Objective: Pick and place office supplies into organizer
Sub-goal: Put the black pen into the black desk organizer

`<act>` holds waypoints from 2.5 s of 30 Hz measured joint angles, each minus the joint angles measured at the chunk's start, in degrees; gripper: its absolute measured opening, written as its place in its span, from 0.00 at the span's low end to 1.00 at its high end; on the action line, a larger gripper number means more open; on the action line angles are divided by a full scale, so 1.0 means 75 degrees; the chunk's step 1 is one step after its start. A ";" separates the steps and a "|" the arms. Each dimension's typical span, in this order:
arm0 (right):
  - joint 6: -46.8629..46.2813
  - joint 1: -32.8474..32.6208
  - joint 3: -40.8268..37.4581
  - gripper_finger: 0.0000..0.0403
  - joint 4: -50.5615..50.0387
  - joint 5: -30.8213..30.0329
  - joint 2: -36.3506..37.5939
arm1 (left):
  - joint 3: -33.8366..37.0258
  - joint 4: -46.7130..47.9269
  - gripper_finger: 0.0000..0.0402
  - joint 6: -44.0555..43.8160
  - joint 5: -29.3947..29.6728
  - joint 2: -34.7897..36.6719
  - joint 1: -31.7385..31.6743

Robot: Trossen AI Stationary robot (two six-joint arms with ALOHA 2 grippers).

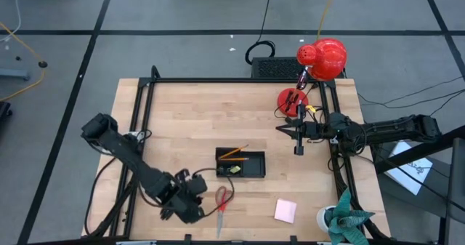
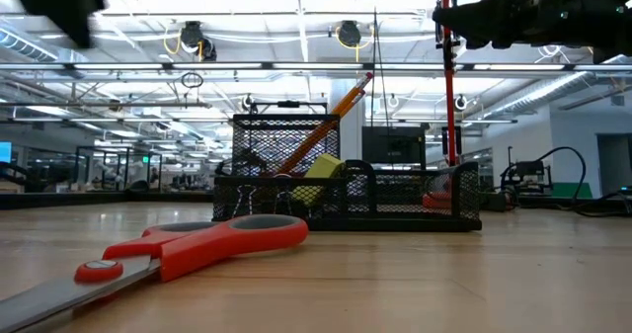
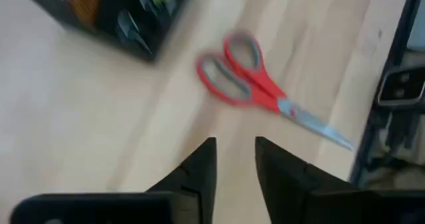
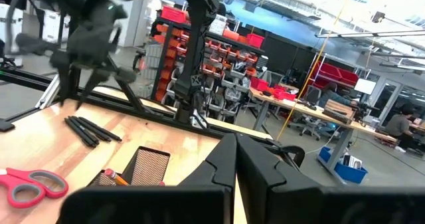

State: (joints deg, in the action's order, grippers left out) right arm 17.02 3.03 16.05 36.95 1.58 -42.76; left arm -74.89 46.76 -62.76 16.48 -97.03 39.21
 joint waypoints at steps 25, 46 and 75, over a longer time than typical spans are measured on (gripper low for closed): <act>-0.0017 -0.0003 0.0000 0.01 0.0009 0.0026 0.0003 | 0.0003 0.2540 0.35 -0.4042 -0.1797 -0.0912 0.1092; -0.0149 -0.0003 0.0000 0.01 0.0070 0.0029 0.0003 | 0.1329 0.1903 0.32 -0.4844 -0.2324 -0.0912 0.0950; -0.0175 0.0000 0.0003 0.01 0.0070 0.0029 0.0000 | 0.2725 -0.0023 0.05 -0.5442 -0.1987 -0.0775 0.0926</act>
State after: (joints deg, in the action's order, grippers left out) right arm 15.70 3.03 16.08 37.47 1.80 -42.76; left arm -54.46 46.59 -103.57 1.58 -102.85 46.15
